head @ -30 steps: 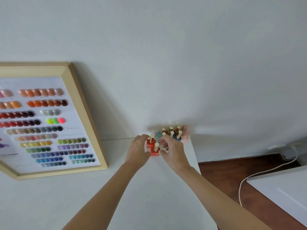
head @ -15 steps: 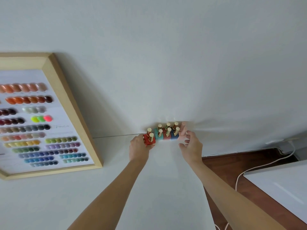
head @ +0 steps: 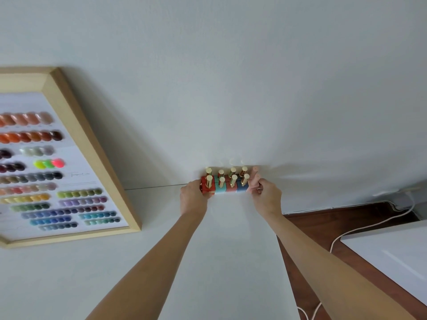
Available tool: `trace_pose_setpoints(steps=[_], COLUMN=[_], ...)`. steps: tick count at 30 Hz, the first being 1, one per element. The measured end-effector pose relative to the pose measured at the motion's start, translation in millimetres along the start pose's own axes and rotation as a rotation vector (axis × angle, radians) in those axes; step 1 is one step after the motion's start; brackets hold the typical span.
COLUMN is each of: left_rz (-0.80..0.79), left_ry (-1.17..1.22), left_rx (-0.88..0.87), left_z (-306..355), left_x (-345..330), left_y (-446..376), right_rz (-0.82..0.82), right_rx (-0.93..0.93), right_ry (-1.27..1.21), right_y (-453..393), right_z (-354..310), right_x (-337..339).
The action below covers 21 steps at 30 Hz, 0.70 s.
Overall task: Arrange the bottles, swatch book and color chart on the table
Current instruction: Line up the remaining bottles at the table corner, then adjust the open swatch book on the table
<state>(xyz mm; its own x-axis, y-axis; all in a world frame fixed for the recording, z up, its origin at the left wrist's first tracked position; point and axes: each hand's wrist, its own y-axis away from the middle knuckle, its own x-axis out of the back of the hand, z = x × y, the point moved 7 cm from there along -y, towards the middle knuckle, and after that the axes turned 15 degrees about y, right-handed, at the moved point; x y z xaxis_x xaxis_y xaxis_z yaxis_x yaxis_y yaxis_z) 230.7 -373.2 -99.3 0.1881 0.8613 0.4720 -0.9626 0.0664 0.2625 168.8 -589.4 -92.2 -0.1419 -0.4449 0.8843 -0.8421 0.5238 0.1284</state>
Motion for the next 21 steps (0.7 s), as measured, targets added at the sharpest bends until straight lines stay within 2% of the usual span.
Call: trace_pose_setpoints(steps=[8, 13, 21], left_rz=[-0.021, -0.064, -0.018], left_ry=[-0.017, -0.047, 0.04], left_rx=[0.097, 0.044, -0.059], left_z=[-2, 14, 38], left_x=[16, 42, 114], left_y=[42, 81, 144], right_rz=[-0.145, -0.205, -0.28], right_rx=[-0.066, -0.084, 0.088], right_ry=[-0.039, -0.105, -0.157], right_y=[35, 72, 128], right_z=[-5, -14, -73], right_x=[14, 29, 47])
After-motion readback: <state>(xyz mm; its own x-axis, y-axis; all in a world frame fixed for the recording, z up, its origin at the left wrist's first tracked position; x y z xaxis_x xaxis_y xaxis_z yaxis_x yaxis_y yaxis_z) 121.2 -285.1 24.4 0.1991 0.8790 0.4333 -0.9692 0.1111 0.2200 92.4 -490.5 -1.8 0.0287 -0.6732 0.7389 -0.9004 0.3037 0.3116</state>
